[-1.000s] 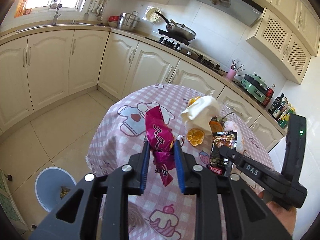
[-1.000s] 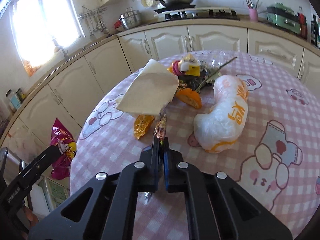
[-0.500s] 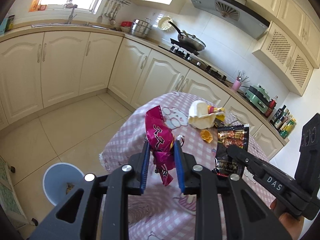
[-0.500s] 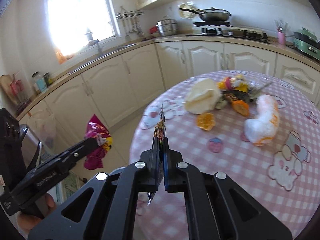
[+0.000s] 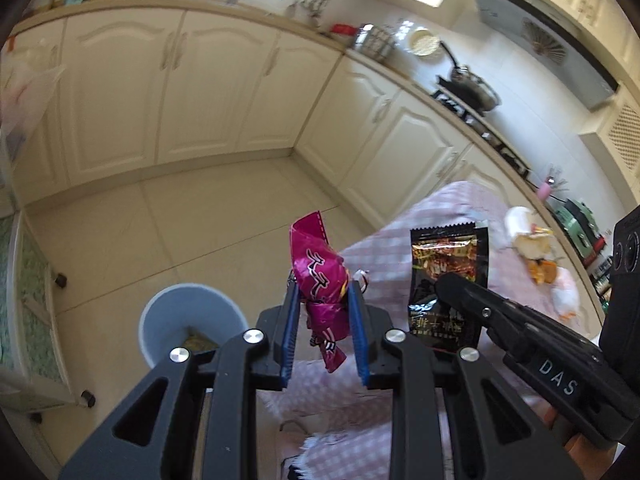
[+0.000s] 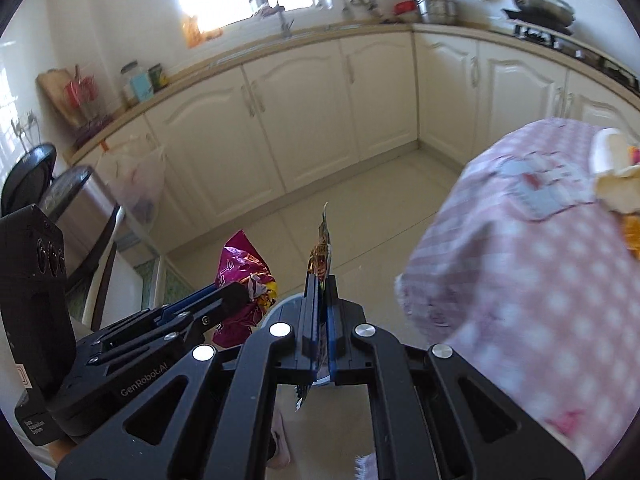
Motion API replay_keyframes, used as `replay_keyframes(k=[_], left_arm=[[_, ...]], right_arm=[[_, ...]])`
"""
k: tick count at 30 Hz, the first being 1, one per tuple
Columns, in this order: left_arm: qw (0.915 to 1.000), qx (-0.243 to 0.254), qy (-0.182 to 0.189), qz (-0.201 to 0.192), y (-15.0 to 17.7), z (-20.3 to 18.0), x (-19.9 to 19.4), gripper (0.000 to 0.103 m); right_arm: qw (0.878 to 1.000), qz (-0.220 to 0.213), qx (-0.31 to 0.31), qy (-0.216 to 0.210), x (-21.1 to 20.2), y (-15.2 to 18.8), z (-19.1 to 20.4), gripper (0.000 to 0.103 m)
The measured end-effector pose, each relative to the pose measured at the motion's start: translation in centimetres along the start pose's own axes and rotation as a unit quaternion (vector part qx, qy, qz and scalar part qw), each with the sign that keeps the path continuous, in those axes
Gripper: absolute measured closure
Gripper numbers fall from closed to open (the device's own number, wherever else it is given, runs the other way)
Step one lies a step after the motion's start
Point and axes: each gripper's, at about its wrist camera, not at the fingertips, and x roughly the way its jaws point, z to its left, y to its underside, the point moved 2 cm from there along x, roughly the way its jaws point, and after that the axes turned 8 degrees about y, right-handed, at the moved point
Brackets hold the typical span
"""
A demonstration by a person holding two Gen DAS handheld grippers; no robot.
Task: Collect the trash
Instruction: 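Carry both items to the bin and open the left tool to drop the wrapper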
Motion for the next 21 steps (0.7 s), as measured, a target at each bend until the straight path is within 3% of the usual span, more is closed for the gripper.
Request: replay_keyframes(k=[7, 10, 14, 21], left_arm=[[0.9979, -0.047, -0.045, 0.008, -1.1, 7.9, 2.4, 0.08], [0.997, -0.062, -0.045, 0.01, -1.7, 9.7, 3.7, 0.075], [0.9961, -0.069, -0.052, 0.019, -0.9, 11.3, 5.0, 0.06], [0.9942, -0.081, -0.063, 0.033, 0.3, 13.1, 6.1, 0.059]], right_arm=[[0.999, 0.039, -0.02, -0.016, 6.7, 0.2, 3.2, 0.101], [0.998, 0.049, -0.023, -0.014, 8.5, 0.2, 3.6, 0.101], [0.998, 0.062, -0.025, -0.01, 10.4, 0.3, 3.9, 0.101], [0.996, 0.084, -0.026, -0.009, 12.5, 1.3, 4.1, 0.101]])
